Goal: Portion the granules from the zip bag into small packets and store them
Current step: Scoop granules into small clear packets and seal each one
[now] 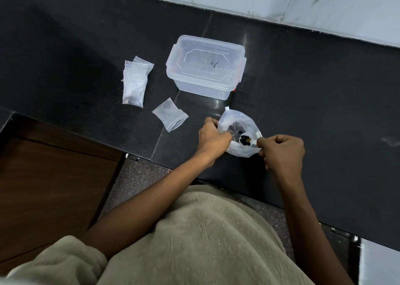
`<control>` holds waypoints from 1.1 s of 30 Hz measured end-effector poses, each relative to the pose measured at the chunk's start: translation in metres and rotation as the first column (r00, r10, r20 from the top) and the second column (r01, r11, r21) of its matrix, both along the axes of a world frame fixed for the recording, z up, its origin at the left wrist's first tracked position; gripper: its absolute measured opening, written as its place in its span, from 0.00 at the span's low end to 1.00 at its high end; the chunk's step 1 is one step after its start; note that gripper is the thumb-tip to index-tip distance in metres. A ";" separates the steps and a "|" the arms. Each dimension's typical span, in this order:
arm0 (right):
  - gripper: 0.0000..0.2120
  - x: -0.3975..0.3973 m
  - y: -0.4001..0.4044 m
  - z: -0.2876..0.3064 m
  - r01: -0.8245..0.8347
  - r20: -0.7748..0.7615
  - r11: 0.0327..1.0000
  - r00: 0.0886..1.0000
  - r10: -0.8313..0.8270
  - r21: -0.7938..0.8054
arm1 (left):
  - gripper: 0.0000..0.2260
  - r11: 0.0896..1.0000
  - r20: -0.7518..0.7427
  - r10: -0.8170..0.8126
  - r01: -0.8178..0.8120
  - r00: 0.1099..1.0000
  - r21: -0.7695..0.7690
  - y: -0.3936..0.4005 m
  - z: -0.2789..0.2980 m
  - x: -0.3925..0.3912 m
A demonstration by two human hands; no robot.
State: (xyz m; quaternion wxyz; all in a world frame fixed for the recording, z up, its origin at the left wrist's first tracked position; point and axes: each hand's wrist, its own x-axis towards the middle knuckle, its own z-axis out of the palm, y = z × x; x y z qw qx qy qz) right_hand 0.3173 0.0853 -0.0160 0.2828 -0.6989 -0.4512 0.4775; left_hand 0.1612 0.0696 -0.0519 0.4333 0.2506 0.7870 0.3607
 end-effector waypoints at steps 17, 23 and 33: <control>0.09 -0.018 -0.003 -0.005 -0.098 0.236 0.989 0.969 0.071 0.108 | 0.10 0.999 0.178 -0.028 0.022 0.984 0.037 0.010 -0.003 0.002; 0.08 -0.013 -0.005 -0.011 -0.090 0.225 0.990 0.972 0.062 0.113 | 0.13 0.996 0.281 -0.065 0.045 0.957 0.079 0.011 -0.006 0.000; 0.09 0.005 -0.005 -0.031 0.147 -0.262 0.987 0.952 -0.160 -0.069 | 0.15 0.993 0.245 -0.120 0.112 0.962 0.045 0.011 -0.011 -0.007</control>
